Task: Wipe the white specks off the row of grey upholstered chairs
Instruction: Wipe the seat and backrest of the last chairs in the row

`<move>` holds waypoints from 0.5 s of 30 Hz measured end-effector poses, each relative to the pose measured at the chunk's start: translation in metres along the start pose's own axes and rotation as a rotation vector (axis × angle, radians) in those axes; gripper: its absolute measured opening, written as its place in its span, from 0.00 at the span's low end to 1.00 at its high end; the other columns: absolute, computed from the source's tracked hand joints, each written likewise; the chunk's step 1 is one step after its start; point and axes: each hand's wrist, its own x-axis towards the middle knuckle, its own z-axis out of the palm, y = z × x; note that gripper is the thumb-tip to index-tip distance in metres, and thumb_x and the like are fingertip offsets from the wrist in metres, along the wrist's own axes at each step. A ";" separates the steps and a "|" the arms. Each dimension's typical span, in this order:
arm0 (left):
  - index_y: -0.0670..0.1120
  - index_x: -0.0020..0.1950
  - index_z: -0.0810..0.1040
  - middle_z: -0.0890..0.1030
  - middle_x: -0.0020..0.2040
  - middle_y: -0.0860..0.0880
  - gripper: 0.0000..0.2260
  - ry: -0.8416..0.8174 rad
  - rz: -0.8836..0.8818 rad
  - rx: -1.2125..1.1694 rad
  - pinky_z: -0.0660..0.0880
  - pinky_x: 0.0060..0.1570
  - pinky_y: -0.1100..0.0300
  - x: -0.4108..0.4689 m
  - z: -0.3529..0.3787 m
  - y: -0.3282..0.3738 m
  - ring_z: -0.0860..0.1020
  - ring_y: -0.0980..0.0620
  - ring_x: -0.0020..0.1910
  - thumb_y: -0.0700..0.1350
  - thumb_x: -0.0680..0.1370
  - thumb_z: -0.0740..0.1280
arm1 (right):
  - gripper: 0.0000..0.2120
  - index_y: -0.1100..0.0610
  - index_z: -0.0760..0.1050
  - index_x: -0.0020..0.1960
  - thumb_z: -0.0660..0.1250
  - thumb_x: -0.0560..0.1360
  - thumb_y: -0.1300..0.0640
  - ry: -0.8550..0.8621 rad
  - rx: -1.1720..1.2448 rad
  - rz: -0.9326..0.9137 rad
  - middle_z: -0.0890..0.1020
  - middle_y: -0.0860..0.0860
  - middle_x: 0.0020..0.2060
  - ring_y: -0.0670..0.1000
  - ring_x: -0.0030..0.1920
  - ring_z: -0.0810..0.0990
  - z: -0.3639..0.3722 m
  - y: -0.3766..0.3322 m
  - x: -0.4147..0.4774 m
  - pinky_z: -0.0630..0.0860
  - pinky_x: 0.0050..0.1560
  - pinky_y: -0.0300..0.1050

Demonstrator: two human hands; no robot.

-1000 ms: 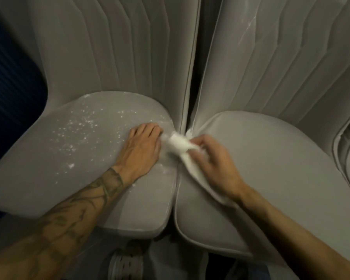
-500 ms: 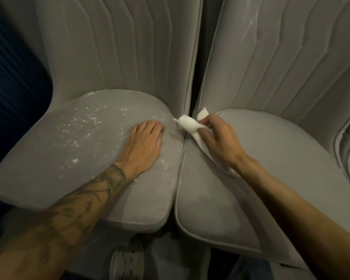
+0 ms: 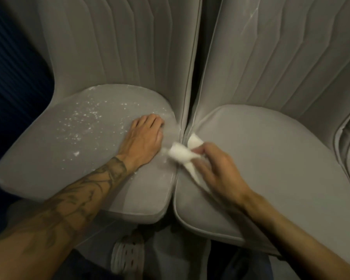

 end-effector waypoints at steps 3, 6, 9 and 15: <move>0.44 0.63 0.75 0.77 0.60 0.44 0.11 -0.014 0.001 -0.003 0.70 0.62 0.47 0.000 0.000 0.001 0.74 0.43 0.59 0.45 0.85 0.58 | 0.07 0.56 0.77 0.57 0.67 0.80 0.57 0.041 -0.200 0.044 0.81 0.52 0.52 0.54 0.52 0.78 0.010 -0.004 0.016 0.73 0.54 0.48; 0.45 0.62 0.75 0.77 0.60 0.44 0.10 -0.012 -0.010 0.001 0.69 0.62 0.46 0.001 -0.001 0.002 0.74 0.43 0.58 0.46 0.85 0.59 | 0.06 0.55 0.77 0.57 0.66 0.81 0.56 -0.115 -0.153 -0.125 0.81 0.51 0.52 0.54 0.52 0.79 0.023 -0.020 -0.024 0.74 0.56 0.47; 0.45 0.62 0.75 0.76 0.60 0.45 0.10 -0.014 -0.003 -0.008 0.69 0.62 0.46 0.000 -0.002 0.004 0.74 0.44 0.58 0.47 0.85 0.58 | 0.06 0.50 0.76 0.58 0.65 0.82 0.51 -0.330 0.076 -0.125 0.80 0.43 0.53 0.44 0.52 0.79 0.009 -0.031 -0.055 0.74 0.54 0.38; 0.44 0.63 0.75 0.77 0.59 0.44 0.10 -0.008 -0.012 -0.022 0.69 0.61 0.48 -0.001 -0.001 0.004 0.74 0.44 0.57 0.46 0.85 0.59 | 0.08 0.55 0.75 0.58 0.66 0.81 0.52 -0.015 -0.044 0.108 0.79 0.49 0.52 0.48 0.50 0.77 -0.003 -0.007 -0.004 0.71 0.51 0.43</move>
